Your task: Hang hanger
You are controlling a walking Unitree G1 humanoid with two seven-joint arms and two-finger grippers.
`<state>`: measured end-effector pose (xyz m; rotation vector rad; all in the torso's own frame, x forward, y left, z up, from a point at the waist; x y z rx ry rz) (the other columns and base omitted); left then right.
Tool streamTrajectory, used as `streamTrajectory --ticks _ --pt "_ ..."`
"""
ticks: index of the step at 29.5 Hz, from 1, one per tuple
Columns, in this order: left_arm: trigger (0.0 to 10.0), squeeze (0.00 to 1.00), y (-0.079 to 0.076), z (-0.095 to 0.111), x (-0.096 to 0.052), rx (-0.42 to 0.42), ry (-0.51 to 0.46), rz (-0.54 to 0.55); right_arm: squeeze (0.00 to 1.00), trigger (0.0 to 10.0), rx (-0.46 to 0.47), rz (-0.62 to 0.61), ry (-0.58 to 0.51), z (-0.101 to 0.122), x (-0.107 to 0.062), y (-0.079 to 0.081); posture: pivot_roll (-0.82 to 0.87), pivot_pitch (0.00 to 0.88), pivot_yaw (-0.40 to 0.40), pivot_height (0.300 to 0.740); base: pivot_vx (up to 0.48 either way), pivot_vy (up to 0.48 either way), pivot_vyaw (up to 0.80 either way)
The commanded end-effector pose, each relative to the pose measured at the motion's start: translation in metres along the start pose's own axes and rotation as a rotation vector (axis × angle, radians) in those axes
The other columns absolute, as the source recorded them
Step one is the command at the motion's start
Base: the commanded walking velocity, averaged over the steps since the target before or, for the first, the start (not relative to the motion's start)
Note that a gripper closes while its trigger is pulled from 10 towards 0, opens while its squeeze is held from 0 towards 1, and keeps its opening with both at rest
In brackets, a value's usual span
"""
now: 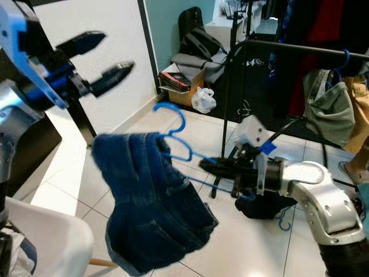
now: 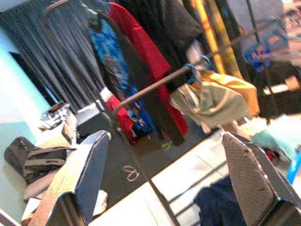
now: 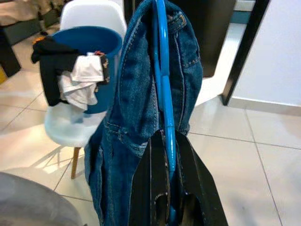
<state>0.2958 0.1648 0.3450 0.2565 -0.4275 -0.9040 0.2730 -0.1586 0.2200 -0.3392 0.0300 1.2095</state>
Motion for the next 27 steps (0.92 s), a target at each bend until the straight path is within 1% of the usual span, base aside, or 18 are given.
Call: streamTrajectory --ticks 1,5,6,10,11,13,14,16,17,18,19,21,22,24,25,26,27 --pt "10.0 0.00 -0.013 0.000 -0.001 0.062 0.065 -0.174 0.00 10.0 -0.068 0.025 -0.035 0.012 0.004 -0.003 -0.05 0.000 0.079 0.740 0.000 0.000 0.00" --pt "10.0 0.00 -0.013 0.000 -0.001 0.062 0.065 -0.174 0.00 10.0 -0.068 0.025 -0.035 0.012 0.004 -0.003 -0.05 0.000 0.079 0.740 0.000 0.000 0.00" --pt "10.0 0.00 -0.018 -0.002 -0.003 0.078 0.104 -0.271 0.00 10.0 -0.079 0.034 -0.033 0.014 0.006 -0.004 -0.05 0.000 0.082 0.740 0.000 0.000 0.00" --pt "10.0 0.00 -0.018 -0.002 -0.003 0.078 0.104 -0.271 0.00 10.0 -0.079 0.034 -0.033 0.014 0.006 -0.004 -0.05 0.000 0.082 0.740 0.000 0.000 0.00" --pt "10.0 0.00 -0.022 -0.007 -0.006 0.081 0.160 -0.366 0.00 10.0 -0.094 0.041 -0.040 0.017 0.008 -0.005 -0.05 0.000 0.092 0.740 0.000 0.000 0.00" --pt "10.0 0.00 -0.022 -0.007 -0.006 0.081 0.160 -0.366 0.00 10.0 -0.094 0.041 -0.040 0.017 0.008 -0.005 -0.05 0.000 0.092 0.740 0.000 0.000 0.00" --pt "10.0 0.00 -0.019 -0.014 -0.008 0.113 0.222 -0.385 0.00 10.0 -0.109 0.012 -0.048 0.019 0.007 -0.009 -0.06 0.000 0.098 0.740 0.000 0.000 0.00" --pt "10.0 0.00 -0.019 -0.014 -0.008 0.113 0.222 -0.385 0.00 10.0 -0.109 0.012 -0.048 0.019 0.007 -0.009 -0.06 0.000 0.098 0.740 0.000 0.000 0.00" --pt "10.0 0.00 -0.011 -0.020 -0.008 0.138 0.267 -0.316 0.00 10.0 -0.119 -0.064 -0.037 0.019 0.004 -0.018 -0.06 0.000 0.099 0.740 0.000 0.000 0.00" --pt "10.0 0.00 -0.011 -0.020 -0.008 0.138 0.267 -0.316 0.00 10.0 -0.119 -0.064 -0.037 0.019 0.004 -0.018 -0.06 0.000 0.099 0.740 0.000 0.000 0.00" --pt "10.0 0.00 -0.002 -0.024 -0.006 0.147 0.286 -0.223 0.00 10.0 -0.120 -0.145 -0.025 0.018 0.000 -0.027 -0.06 0.000 0.098 0.740 0.000 0.000 0.00" --pt "10.0 0.00 -0.002 -0.024 -0.006 0.147 0.286 -0.223 0.00 10.0 -0.120 -0.145 -0.025 0.018 0.000 -0.027 -0.06 0.000 0.098 0.740 0.000 0.000 0.00" --pt "10.0 0.00 0.003 -0.029 -0.002 0.106 0.273 -0.110 0.00 10.0 -0.109 -0.226 -0.036 0.018 -0.001 -0.036 -0.05 0.000 0.096 0.740 0.000 0.000 0.00" --pt "10.0 0.00 0.003 -0.029 -0.002 0.106 0.273 -0.110 0.00 10.0 -0.109 -0.226 -0.036 0.018 -0.001 -0.036 -0.05 0.000 0.096 0.740 0.000 0.000 0.00" --pt "10.0 0.00 0.003 -0.038 0.001 0.053 0.262 -0.037 0.00 10.0 -0.095 -0.273 -0.055 0.019 0.000 -0.041 -0.05 0.000 0.092 0.740 0.000 0.000 0.00" --pt "10.0 0.00 0.003 -0.038 0.001 0.053 0.262 -0.037 0.00 10.0 -0.095 -0.273 -0.055 0.019 0.000 -0.041 -0.05 0.000 0.092 0.740 0.000 0.000 0.00" --pt "10.0 0.00 0.001 -0.051 0.005 -0.018 0.257 0.044 0.00 10.0 -0.082 -0.308 -0.075 0.019 0.004 -0.044 -0.05 0.000 0.088 0.740 0.000 0.000 0.00"
Point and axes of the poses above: a point about 5 cm out from each wrist's last joint towards the gripper, its own x axis pointing out of the wrist towards the gripper, its own z axis along the axis of the wrist's last joint, y = z × x, the point moved 1 cm from there along x, pointing out of the wrist towards the gripper, and after that the axes turned 6 degrees about -x, right-handed, at the moved point
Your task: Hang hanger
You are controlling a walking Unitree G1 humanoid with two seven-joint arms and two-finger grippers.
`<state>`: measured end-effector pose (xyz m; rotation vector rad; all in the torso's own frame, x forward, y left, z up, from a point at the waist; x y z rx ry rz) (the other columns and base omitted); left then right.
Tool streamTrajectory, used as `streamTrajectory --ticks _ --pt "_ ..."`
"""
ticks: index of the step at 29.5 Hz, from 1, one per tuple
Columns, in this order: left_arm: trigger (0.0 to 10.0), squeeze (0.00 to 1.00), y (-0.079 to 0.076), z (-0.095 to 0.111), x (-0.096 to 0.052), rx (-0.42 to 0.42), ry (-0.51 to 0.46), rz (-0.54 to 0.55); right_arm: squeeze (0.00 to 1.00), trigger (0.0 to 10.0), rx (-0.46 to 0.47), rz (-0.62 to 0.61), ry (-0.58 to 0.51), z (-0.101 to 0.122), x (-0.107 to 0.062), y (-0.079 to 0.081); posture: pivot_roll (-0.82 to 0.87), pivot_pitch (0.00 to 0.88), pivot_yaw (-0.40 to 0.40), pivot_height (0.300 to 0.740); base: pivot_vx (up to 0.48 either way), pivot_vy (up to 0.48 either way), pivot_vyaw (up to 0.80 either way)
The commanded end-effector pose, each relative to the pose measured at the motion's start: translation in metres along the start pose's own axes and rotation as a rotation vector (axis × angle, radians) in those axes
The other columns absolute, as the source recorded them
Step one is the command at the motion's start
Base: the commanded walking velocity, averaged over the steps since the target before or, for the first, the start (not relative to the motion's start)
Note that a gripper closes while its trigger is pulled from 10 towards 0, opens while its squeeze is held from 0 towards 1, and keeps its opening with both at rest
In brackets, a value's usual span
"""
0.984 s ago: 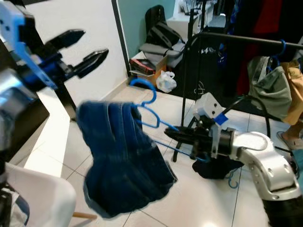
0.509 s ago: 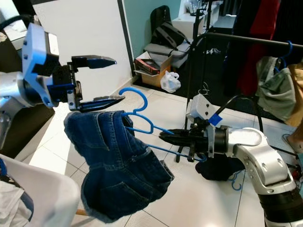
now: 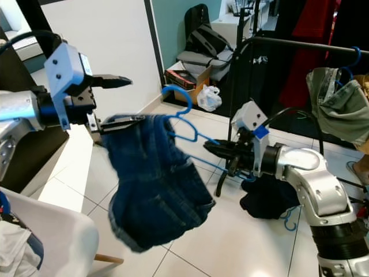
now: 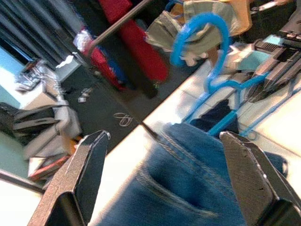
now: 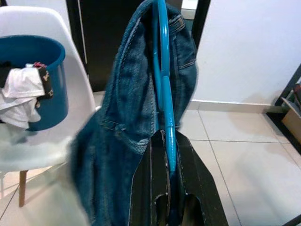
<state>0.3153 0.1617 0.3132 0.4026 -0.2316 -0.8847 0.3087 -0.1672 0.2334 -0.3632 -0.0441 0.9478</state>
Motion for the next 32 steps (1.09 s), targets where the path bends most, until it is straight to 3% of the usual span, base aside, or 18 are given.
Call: streamTrajectory --ticks 1,3,9,10,12,13,17,20,23,27,31,32 --pt "10.0 0.00 0.001 -0.014 0.003 -0.070 0.028 0.066 0.00 10.0 -0.032 -0.043 -0.073 0.014 0.003 -0.005 -0.05 0.000 0.088 0.740 0.000 0.000 0.00" --pt "10.0 0.00 -0.003 -0.034 0.014 -0.205 0.029 0.189 0.00 10.0 -0.013 -0.100 -0.095 0.015 0.010 -0.010 -0.05 0.000 0.086 0.740 0.000 0.000 0.00" --pt "10.0 0.00 -0.006 -0.040 0.018 -0.248 0.028 0.216 0.00 10.0 -0.008 -0.119 -0.101 0.015 0.013 -0.011 -0.05 0.000 0.084 0.740 0.000 0.000 0.00" --pt "10.0 0.00 -0.014 -0.046 0.025 -0.300 0.029 0.222 0.00 10.0 -0.002 -0.135 -0.111 0.017 0.016 -0.012 -0.05 0.000 0.083 0.740 0.000 0.000 0.00" --pt "10.0 0.00 -0.014 -0.046 0.025 -0.300 0.029 0.222 0.00 10.0 -0.002 -0.135 -0.111 0.017 0.016 -0.012 -0.05 0.000 0.083 0.740 0.000 0.000 0.00" --pt "10.0 0.00 -0.022 -0.053 0.032 -0.339 0.038 0.244 0.00 10.0 0.005 -0.135 -0.125 0.019 0.020 -0.010 -0.05 0.000 0.081 0.740 0.000 0.000 0.00" --pt "10.0 0.00 -0.022 -0.053 0.032 -0.339 0.038 0.244 0.00 10.0 0.005 -0.135 -0.125 0.019 0.020 -0.010 -0.05 0.000 0.081 0.740 0.000 0.000 0.00" --pt "10.0 0.00 -0.026 -0.065 0.043 -0.389 0.073 0.375 0.00 10.0 0.010 -0.114 -0.148 0.022 0.029 -0.002 -0.05 0.000 0.077 0.740 0.000 0.000 0.00" --pt "10.0 0.00 -0.026 -0.065 0.043 -0.389 0.073 0.375 0.00 10.0 0.010 -0.114 -0.148 0.022 0.029 -0.002 -0.05 0.000 0.077 0.740 0.000 0.000 0.00" --pt "10.0 0.00 -0.025 -0.070 0.049 -0.453 0.078 0.484 0.00 10.0 0.012 -0.093 -0.157 0.023 0.034 0.004 -0.06 0.000 0.078 0.740 0.000 0.000 0.00" --pt "10.0 0.00 -0.025 -0.070 0.049 -0.453 0.078 0.484 0.00 10.0 0.012 -0.093 -0.157 0.023 0.034 0.004 -0.06 0.000 0.078 0.740 0.000 0.000 0.00" --pt "10.0 0.00 -0.024 -0.072 0.049 -0.468 0.091 0.528 0.00 10.0 0.014 -0.085 -0.159 0.024 0.036 0.006 -0.06 0.000 0.078 0.740 0.000 0.000 0.00"
Point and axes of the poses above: a point about 5 cm out from each wrist's last joint towards the gripper, its own x axis pointing out of the wrist towards the gripper, its own z axis along the axis of the wrist's last joint, y = z × x, the point moved 1 cm from there along x, pointing out of the wrist towards the gripper, and after that the axes turned 6 degrees about -x, right-handed, at the moved point
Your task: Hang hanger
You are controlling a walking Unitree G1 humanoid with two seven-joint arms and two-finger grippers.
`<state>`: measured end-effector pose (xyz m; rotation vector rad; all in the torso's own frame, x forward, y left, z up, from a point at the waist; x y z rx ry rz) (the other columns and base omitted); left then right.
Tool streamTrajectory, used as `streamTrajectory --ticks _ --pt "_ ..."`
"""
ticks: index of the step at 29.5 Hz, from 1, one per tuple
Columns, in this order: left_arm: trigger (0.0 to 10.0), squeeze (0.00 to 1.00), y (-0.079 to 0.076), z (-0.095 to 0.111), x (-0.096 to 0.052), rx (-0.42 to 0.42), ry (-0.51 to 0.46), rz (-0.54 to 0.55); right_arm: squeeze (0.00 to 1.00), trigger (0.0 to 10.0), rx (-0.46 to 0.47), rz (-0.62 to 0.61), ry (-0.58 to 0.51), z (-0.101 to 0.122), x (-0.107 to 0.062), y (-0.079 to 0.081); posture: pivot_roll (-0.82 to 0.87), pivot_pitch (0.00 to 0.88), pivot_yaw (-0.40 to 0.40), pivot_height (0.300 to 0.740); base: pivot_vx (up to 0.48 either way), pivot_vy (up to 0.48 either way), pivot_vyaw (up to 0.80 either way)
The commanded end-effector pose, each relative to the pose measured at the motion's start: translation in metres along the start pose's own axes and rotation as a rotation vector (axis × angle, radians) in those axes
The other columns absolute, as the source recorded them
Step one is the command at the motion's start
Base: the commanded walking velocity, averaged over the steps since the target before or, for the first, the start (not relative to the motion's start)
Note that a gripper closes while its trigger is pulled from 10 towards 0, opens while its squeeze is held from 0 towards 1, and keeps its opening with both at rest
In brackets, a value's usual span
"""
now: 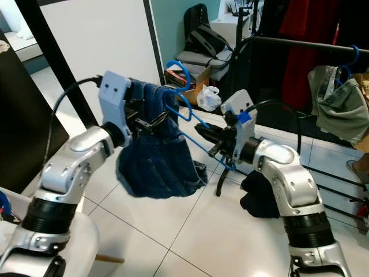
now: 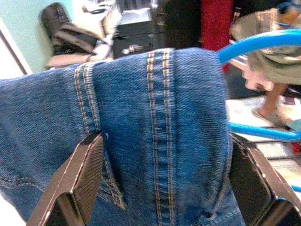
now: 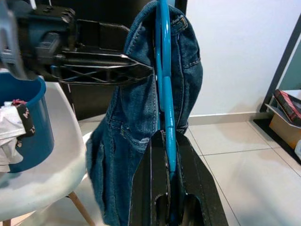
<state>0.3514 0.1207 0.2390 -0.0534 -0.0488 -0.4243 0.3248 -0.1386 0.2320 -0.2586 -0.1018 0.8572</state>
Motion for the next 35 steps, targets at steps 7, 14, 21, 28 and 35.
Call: streamTrajectory --ticks 7,14,21,28,35 --pt "0.0 0.00 0.016 -0.005 -0.001 0.017 0.037 0.162 0.00 10.0 -0.042 0.030 -0.090 0.020 0.008 0.008 -0.05 0.000 0.074 0.740 0.000 0.000 0.00" --pt "0.0 0.00 0.024 -0.002 -0.005 0.086 0.030 0.232 0.00 10.0 -0.039 0.011 -0.089 0.020 0.010 0.006 -0.05 0.000 0.073 0.740 0.000 0.000 0.00" --pt "0.0 0.00 0.035 0.013 -0.008 0.053 -0.033 0.292 0.00 10.0 -0.002 -0.105 -0.009 0.006 0.010 -0.006 -0.04 0.000 0.069 0.740 0.000 0.000 0.00" --pt "0.0 0.00 0.042 0.030 -0.012 -0.059 -0.110 0.303 0.00 10.0 0.044 -0.166 0.121 -0.023 0.011 -0.003 -0.04 0.000 0.067 0.740 0.000 0.000 0.00" --pt "0.0 0.00 0.038 0.036 -0.011 -0.140 -0.140 0.265 0.00 10.0 0.069 -0.170 0.193 -0.039 0.013 0.004 -0.04 0.000 0.067 0.740 0.000 0.000 0.00"
Point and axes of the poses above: a point about 5 cm out from each wrist's last joint towards the gripper, its own x axis pointing out of the wrist towards the gripper, its own z axis along the axis of the wrist's last joint, y = z × x, the point moved 1 cm from there along x, pointing out of the wrist towards the gripper, and after that the axes turned 6 degrees about -x, right-handed, at the moved point
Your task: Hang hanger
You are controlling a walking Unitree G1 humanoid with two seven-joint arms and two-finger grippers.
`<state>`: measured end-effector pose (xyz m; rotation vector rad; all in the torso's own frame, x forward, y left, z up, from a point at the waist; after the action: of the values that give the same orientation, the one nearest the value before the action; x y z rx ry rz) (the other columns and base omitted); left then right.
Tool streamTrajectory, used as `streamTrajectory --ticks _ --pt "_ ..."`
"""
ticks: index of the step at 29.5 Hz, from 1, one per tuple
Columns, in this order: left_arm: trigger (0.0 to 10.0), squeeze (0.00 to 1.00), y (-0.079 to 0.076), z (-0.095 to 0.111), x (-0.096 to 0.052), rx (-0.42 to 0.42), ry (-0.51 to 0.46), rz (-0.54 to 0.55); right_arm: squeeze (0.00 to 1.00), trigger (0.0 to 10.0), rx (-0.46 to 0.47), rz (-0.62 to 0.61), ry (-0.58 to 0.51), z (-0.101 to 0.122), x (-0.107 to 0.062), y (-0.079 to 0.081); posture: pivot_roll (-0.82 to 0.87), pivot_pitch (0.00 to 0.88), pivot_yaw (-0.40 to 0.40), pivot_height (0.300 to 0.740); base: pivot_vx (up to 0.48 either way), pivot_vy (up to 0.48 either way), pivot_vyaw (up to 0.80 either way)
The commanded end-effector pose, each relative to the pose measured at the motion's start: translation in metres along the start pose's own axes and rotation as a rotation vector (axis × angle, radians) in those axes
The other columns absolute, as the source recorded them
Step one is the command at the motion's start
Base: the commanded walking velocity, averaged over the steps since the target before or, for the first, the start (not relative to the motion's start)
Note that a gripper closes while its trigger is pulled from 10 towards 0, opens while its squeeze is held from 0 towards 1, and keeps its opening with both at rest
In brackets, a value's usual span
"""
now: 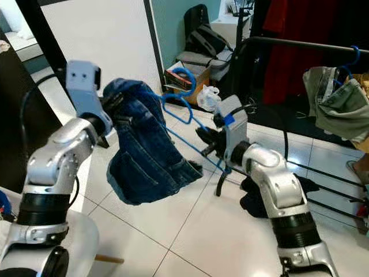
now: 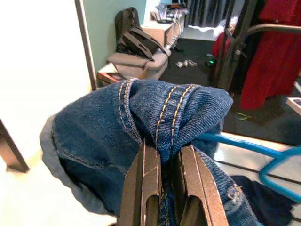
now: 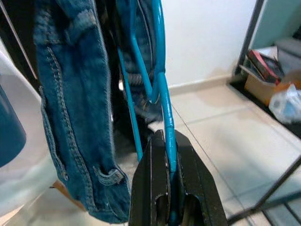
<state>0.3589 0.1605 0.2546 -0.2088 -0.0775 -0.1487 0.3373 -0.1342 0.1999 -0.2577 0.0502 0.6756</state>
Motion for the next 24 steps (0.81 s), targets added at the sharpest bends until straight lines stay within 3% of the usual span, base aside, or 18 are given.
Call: streamTrajectory --ticks 1,4,13,19,20,22,23,24 --pt "0.0 0.00 -0.003 0.018 -0.002 -0.012 -0.071 -0.016 0.00 10.0 0.007 -0.009 0.035 -0.007 0.002 0.002 -0.04 0.000 0.067 0.740 0.000 0.000 0.00" --pt "0.0 0.00 -0.019 0.020 -0.003 -0.102 -0.084 -0.104 0.00 10.0 0.032 -0.042 0.079 -0.014 0.006 0.002 -0.04 0.000 0.064 0.740 0.000 0.000 0.00" --pt "0.0 0.00 -0.029 0.018 -0.004 -0.108 -0.078 -0.170 0.00 10.0 0.042 -0.081 0.075 -0.014 0.007 -0.004 -0.03 0.000 0.064 0.740 0.000 0.000 0.00" --pt "0.0 0.00 -0.038 0.003 -0.008 -0.064 -0.004 -0.244 0.00 10.0 0.057 -0.144 0.028 -0.006 0.009 -0.013 -0.03 0.000 0.065 0.740 0.000 0.000 0.00" --pt "0.0 0.00 -0.039 -0.013 -0.010 -0.001 0.063 -0.264 0.00 10.0 0.068 -0.161 -0.017 0.003 0.009 -0.015 -0.03 0.000 0.066 0.740 0.000 0.000 0.00" --pt "0.0 0.00 -0.039 -0.013 -0.010 -0.001 0.063 -0.264 0.00 10.0 0.068 -0.161 -0.017 0.003 0.009 -0.015 -0.03 0.000 0.066 0.740 0.000 0.000 0.00" --pt "0.0 0.00 -0.039 -0.027 -0.012 0.047 0.112 -0.262 0.00 10.0 0.079 -0.155 -0.069 0.012 0.008 -0.015 -0.04 0.000 0.068 0.740 0.000 0.000 0.00" --pt "0.0 0.00 -0.039 -0.027 -0.012 0.047 0.112 -0.262 0.00 10.0 0.079 -0.155 -0.069 0.012 0.008 -0.015 -0.04 0.000 0.068 0.740 0.000 0.000 0.00"
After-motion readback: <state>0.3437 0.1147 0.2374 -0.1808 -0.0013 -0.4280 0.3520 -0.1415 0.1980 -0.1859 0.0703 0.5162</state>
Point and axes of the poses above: a point about 5 cm out from each wrist's last joint towards the gripper, its own x axis pointing out of the wrist towards the gripper, its own z axis along the axis of the wrist's last joint, y = z × x, the point moved 1 cm from there along x, pointing out of the wrist towards the gripper, and after that the axes turned 6 degrees about -x, right-handed, at the moved point
